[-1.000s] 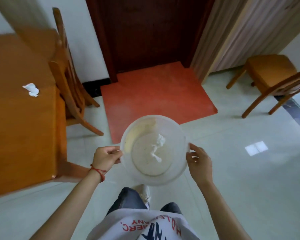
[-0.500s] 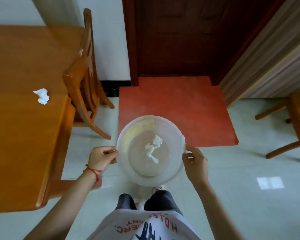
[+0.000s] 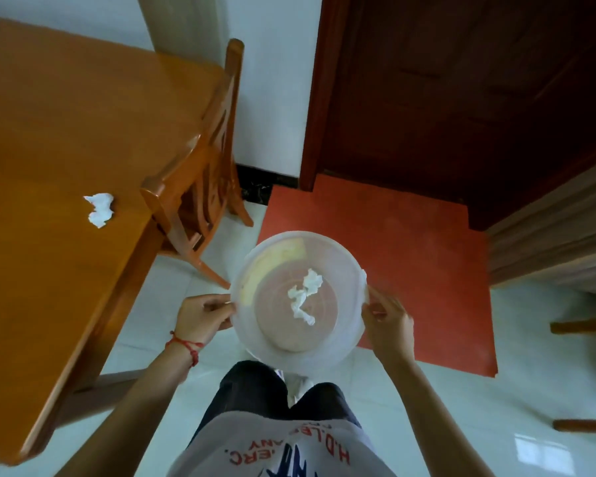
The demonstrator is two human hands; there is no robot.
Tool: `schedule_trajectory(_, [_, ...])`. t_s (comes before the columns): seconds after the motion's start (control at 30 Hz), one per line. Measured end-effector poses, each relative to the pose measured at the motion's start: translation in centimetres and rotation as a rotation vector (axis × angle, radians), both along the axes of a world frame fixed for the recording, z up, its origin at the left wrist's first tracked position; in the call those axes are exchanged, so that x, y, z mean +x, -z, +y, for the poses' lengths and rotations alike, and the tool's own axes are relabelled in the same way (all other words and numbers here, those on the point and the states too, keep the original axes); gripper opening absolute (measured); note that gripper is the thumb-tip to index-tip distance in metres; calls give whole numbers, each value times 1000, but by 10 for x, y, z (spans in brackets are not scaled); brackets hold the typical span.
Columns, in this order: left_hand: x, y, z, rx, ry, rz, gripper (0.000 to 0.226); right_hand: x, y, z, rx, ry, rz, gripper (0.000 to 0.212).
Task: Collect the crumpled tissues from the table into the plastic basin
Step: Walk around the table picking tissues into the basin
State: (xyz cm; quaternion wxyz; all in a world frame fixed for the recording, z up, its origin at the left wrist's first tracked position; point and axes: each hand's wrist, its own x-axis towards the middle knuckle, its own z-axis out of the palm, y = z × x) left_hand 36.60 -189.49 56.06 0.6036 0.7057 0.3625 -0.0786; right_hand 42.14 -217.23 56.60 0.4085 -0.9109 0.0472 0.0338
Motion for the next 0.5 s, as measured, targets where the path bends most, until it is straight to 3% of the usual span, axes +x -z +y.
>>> schedule_trajectory(0.5, [55,7,37,34,-174,2,9,107,-12,64,41,-164,118,36])
